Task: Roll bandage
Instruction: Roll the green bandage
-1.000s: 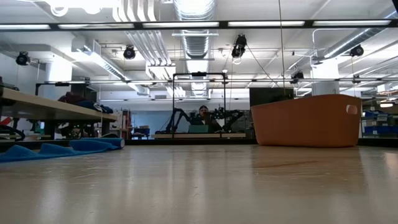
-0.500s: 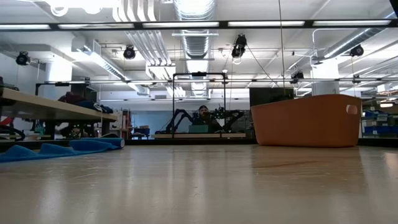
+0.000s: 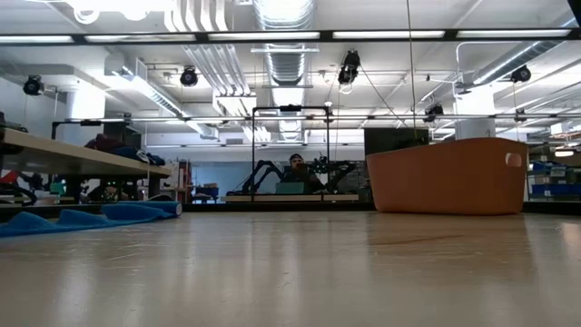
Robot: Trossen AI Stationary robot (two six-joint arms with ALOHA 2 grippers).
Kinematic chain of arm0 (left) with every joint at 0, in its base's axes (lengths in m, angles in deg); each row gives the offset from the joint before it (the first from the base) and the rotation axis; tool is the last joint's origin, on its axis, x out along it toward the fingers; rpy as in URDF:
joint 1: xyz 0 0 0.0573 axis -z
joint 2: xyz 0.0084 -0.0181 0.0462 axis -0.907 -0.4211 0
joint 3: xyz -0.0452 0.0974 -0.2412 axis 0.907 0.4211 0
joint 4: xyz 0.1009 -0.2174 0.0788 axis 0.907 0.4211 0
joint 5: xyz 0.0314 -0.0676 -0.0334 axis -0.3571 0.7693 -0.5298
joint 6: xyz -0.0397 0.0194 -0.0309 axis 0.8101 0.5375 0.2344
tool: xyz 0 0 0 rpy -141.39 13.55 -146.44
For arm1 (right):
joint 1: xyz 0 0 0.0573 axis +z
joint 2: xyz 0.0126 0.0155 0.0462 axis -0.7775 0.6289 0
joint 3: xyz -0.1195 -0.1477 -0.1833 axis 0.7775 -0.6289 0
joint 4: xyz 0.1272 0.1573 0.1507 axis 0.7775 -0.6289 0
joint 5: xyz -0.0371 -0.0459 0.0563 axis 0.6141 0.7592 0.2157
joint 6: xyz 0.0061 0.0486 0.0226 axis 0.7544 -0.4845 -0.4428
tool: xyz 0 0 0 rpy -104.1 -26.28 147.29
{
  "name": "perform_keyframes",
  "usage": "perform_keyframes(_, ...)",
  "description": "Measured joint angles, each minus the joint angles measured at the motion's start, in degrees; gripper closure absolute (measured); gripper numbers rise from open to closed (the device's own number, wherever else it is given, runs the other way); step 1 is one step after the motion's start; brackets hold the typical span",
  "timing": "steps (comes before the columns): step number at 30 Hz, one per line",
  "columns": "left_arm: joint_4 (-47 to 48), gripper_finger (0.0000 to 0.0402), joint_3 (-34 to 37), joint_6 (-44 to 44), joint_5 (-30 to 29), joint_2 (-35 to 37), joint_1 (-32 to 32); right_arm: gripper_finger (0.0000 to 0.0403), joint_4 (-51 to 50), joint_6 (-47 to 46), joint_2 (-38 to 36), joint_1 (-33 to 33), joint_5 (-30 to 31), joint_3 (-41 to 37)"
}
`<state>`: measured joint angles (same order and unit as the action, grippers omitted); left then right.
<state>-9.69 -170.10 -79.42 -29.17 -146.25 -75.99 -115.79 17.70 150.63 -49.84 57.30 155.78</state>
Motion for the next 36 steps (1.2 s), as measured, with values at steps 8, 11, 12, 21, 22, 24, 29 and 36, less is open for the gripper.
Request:
perform_keyframes(8, 1.6, 0.0211, 0.0, 1.6, 0.3, 0.0, 0.0, 0.04, -0.3, 8.1, 0.0, 0.0, -0.7, 0.0)
perform_keyframes(11, 2.0, 0.0228, 0.0, 1.7, 0.4, 0.0, 0.0, 0.04, -0.3, 9.1, 0.0, 0.0, -0.7, 0.0)
perform_keyframes(12, 2.0, 0.0233, 0.0, 1.7, 0.4, 0.0, 0.0, 0.04, -0.3, 9.3, 0.0, 0.0, -0.7, 0.0)
perform_keyframes(21, 2.2, 0.021, 0.0, 2.9, 0.5, 0.3, 0.0, 0.04, -0.3, 10.6, 0.0, 0.0, -0.7, 0.0)
perform_keyframes(22, 2.3, 0.0204, 0.0, 2.9, 0.3, 0.4, 0.0, 0.04, -0.3, 10.7, 0.0, 0.0, -0.7, 0.0)
perform_keyframes(24, 2.3, 0.0192, -0.1, 2.9, 0.2, 0.4, 0.0, 0.04, -0.3, 10.7, 0.0, 0.0, -0.6, 0.0)
perform_keyframes(29, 2.3, 0.0164, -0.1, 2.9, -0.4, 1.0, -0.7, 0.04, -0.3, 6.8, 0.0, 0.0, -0.2, 0.0)
perform_keyframes(36, 4.9, 0.0105, -0.1, 1.5, -3.9, 2.7, -1.5, 0.04, -0.4, 6.6, -0.1, -0.1, -0.1, 0.0)
